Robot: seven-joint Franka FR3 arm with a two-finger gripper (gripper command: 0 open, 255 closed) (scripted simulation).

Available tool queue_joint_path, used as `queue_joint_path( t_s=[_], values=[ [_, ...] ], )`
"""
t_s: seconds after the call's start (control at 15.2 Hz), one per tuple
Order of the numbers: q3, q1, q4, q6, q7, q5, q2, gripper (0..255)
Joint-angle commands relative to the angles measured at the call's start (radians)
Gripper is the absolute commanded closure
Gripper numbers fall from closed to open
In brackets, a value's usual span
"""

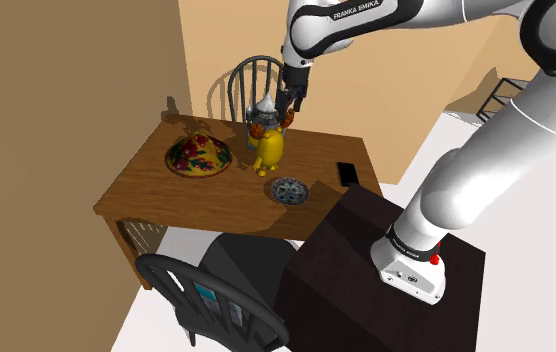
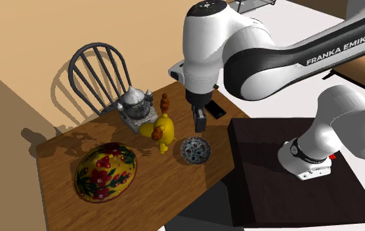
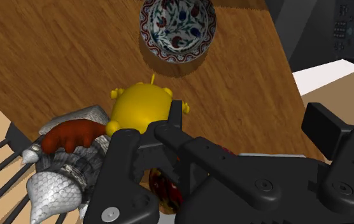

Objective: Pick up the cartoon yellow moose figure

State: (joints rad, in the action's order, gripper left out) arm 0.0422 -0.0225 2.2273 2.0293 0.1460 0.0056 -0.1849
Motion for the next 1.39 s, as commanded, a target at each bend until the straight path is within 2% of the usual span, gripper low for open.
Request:
queue_joint_path(
  t_s=[0.0, 0.4, 0.79, 1.32],
  values=[
    [0.009, -0.003, -0.051, 0.039, 0.027, 0.003, 0.083, 0],
    [0.019, -0.013, -0.21, 0.119, 0.094, 0.021, 0.308, 0],
    [0.016, -0.029, -0.422, 0.153, 0.152, 0.041, 0.538, 0],
    [0.013, -0.031, -0.401, 0.237, 0.159, 0.047, 0.6, 0]
  ],
)
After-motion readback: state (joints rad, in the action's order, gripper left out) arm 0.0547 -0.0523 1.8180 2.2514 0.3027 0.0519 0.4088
